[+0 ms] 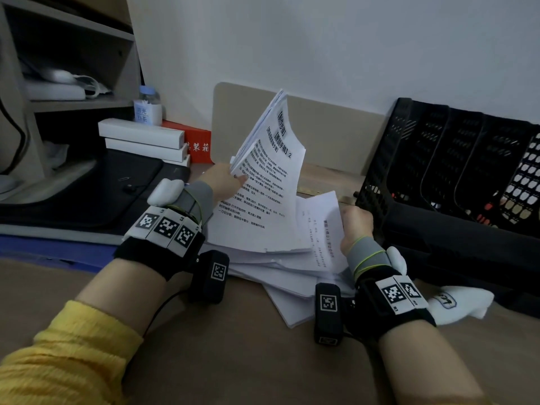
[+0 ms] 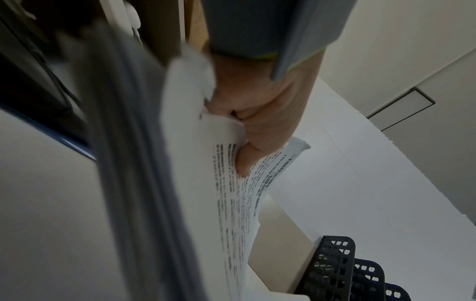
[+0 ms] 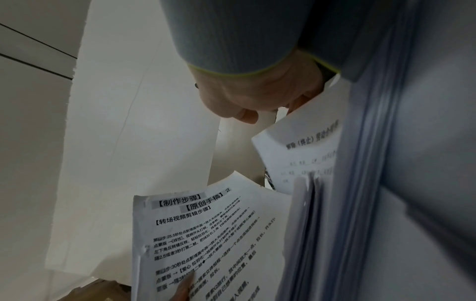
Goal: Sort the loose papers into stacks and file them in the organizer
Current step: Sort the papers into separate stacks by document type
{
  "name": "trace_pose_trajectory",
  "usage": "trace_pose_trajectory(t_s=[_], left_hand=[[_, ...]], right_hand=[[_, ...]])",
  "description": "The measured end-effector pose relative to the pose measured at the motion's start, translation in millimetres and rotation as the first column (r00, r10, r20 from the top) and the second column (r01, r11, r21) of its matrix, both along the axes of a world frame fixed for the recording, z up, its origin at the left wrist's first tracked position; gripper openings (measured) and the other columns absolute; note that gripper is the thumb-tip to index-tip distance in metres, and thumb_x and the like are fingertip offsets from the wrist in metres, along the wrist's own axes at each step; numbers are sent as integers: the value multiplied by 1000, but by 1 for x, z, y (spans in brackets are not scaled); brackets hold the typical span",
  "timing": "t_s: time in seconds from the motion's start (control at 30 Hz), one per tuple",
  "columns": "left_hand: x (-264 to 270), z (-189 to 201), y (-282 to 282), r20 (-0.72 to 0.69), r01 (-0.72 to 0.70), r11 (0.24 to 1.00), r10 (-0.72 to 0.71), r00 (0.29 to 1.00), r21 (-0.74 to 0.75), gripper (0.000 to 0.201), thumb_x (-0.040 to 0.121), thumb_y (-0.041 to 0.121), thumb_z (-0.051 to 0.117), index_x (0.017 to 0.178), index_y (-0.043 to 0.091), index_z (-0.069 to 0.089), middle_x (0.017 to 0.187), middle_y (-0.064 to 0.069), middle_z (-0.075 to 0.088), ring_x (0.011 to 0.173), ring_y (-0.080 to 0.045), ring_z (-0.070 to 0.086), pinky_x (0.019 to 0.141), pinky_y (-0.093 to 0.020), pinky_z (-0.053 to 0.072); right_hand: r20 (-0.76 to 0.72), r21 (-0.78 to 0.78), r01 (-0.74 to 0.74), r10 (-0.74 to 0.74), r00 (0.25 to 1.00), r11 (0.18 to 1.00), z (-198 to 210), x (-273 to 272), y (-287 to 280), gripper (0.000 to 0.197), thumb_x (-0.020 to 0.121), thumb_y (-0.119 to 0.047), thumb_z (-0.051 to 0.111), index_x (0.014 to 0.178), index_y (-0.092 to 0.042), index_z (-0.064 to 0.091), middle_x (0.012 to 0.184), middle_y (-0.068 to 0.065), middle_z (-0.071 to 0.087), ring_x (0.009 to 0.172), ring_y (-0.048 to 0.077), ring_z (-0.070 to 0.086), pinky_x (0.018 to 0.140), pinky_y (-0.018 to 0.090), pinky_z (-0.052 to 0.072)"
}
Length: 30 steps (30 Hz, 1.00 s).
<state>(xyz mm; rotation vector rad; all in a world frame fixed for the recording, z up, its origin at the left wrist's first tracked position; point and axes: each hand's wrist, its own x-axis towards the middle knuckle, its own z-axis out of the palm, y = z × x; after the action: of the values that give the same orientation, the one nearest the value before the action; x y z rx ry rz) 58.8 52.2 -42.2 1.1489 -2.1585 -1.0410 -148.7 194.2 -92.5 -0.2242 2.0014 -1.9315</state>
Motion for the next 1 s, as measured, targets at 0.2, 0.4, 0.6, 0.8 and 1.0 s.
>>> trace_pose_trajectory(t_s=[0.2,0.4,0.6,0.8,1.0], left_hand=[[0,-1,0,-7,3,1000,-3,1000,4,34,99,30,50,118,3,56,72,-3,46,60,-15,43,68,-33,47],[0,-1,0,-19,-10,1000,10,1000,6,35,99,30,50,119,3,56,69,-2,43,58,-13,41,59,-26,41],[-1,1,-1,-186,-99,995,98,978,1,40,100,29,48,131,3,52,65,1,42,55,-12,39,49,-23,36],[-1,-1,1,-110,-67,998,68,992,15,42,100,30,47,133,3,47,67,-1,42,56,-12,40,50,-23,38],[0,-2,-1,-52,-47,999,46,998,-10,39,101,29,46,132,6,49,70,-1,44,58,-13,40,55,-25,40]], right_hand=[[50,122,-130,124,991,984,-1,9,9,55,90,-13,59,139,-4,37,129,12,47,119,31,47,87,34,37],[-46,165,-233,244,969,958,1,19,9,25,83,11,57,67,-8,52,75,10,55,63,21,51,69,32,46],[-266,-2,-46,44,963,999,0,16,7,26,78,0,50,56,-12,44,61,6,42,59,17,36,53,28,31],[-206,-26,-135,126,970,991,1,19,4,19,88,-5,44,80,-15,58,78,8,61,67,21,53,62,31,46],[12,78,-439,439,898,895,6,33,8,23,92,1,52,109,-14,55,85,7,66,67,21,63,54,33,59]])
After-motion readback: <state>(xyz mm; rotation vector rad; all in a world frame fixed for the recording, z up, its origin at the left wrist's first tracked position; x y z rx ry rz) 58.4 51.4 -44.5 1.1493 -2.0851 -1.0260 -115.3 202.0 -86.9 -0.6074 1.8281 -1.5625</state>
